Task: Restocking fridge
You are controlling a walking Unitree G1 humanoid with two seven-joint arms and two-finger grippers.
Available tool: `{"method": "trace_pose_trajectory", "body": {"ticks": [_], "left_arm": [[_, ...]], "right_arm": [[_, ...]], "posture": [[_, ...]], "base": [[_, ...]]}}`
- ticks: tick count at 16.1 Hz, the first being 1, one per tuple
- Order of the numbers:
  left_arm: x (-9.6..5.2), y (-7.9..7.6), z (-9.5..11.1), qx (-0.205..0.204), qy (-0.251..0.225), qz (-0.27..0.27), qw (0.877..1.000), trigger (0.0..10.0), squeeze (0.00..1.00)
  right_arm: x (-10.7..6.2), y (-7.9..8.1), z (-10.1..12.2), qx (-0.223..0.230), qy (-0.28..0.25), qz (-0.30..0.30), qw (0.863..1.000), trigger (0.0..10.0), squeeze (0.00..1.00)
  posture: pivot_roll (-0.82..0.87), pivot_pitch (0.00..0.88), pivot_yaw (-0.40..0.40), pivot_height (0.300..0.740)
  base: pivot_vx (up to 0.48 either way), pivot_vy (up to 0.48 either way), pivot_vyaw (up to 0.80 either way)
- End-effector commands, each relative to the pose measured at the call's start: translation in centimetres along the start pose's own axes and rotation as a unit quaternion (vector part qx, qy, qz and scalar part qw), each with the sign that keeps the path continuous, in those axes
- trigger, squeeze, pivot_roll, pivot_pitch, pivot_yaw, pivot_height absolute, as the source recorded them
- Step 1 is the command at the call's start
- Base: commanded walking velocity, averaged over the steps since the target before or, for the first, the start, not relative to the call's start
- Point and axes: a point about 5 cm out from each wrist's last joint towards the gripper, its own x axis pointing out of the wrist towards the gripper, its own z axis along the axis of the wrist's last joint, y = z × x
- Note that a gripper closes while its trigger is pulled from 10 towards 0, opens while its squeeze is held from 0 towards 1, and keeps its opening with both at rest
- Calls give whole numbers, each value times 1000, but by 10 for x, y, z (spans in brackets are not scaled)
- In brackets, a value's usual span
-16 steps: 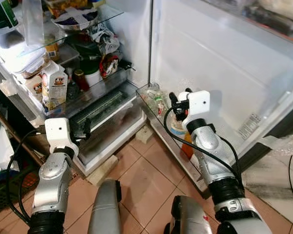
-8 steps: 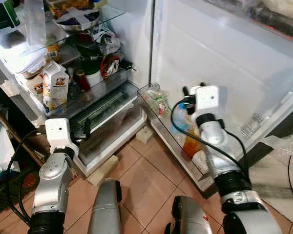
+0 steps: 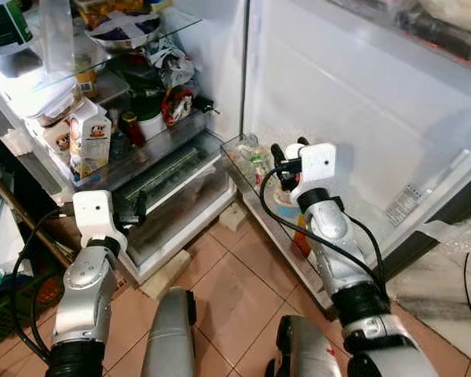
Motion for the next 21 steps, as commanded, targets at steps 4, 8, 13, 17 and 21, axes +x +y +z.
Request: {"method": "trace_pose_trajectory", "body": {"ticks": [4,8,13,17,21], "left_arm": [[0,2,0,2,1,2,1000,10000,0],[2,0,3,3,-8,-5,1000,10000,0],[3,-2,2,8,-9,-12,1000,10000,0],[2,-4,4,10,-19,-21,1000,10000,0],[3,-5,4,10,-20,-25,999,10000,0]], "right_arm": [[-2,-1,13,-2,-28,11,1000,10000,0],[-4,15,17,53,-32,57,996,10000,0],[-4,23,20,67,-35,73,994,10000,0],[-6,29,24,79,-43,103,991,10000,0],[-4,32,25,87,-41,118,988,10000,0]], "posture": [[70,70,-14,641],[68,64,-13,641],[68,66,-12,641],[64,68,-11,641],[62,71,-10,641]], "base": [[0,77,0],[0,203,0],[0,0,0],[73,0,0],[397,0,0]]}}
